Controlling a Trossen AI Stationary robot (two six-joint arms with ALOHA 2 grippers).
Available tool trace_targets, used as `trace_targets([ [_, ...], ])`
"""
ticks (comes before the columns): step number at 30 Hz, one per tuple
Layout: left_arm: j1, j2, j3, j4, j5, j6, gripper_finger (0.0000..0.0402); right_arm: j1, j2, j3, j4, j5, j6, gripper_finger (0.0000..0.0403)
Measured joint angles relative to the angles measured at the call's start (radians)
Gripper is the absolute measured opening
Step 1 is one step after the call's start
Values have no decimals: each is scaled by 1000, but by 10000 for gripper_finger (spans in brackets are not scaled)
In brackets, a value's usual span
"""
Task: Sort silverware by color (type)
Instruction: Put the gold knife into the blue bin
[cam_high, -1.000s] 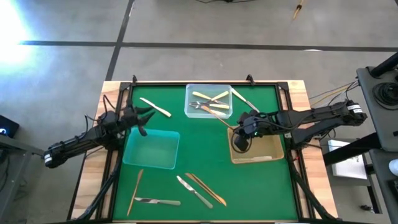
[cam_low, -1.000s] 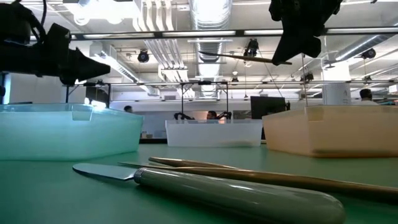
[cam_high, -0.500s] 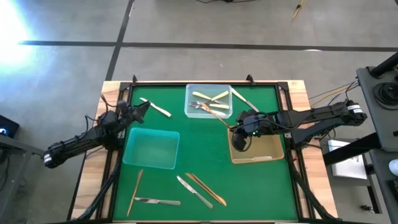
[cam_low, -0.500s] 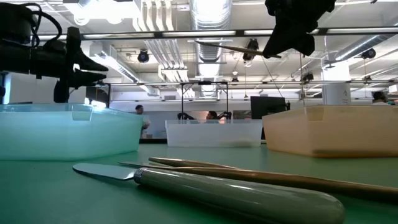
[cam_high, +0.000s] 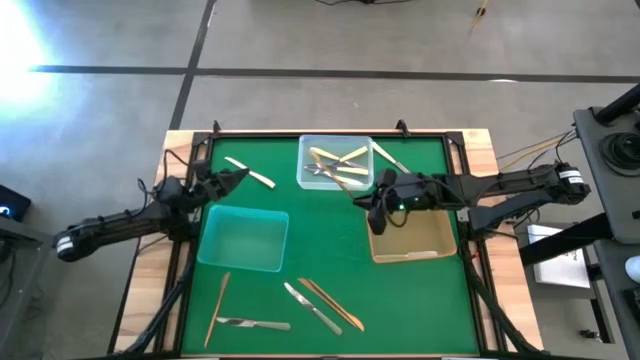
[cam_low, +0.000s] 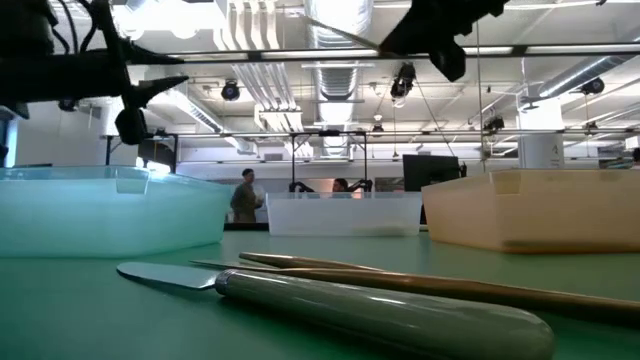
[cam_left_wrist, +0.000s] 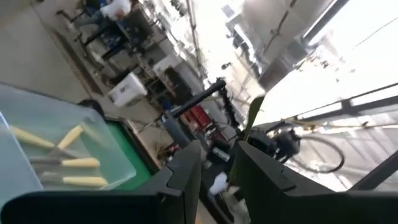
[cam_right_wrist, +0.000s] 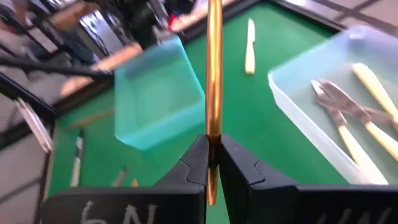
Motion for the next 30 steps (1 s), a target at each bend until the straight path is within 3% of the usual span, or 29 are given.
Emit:
trace_targets([
  [11, -97, 377, 291, -2, 11, 230, 87, -15, 101, 0, 289, -80, -36, 12],
  [14, -104, 490, 386, -67, 74, 255, 87, -24, 155, 17, 315, -71, -23, 12],
  [18, -105, 600, 519, -174, 134, 323, 87, -36, 196, 90, 191, 68, -32, 12],
  [24, -104, 722, 677, -281, 107, 410, 87, -38, 244, 238, -24, 251, -92, 13],
  [30, -106, 827, 743, -316, 65, 402, 87, -42, 269, 324, -77, 397, -114, 13],
])
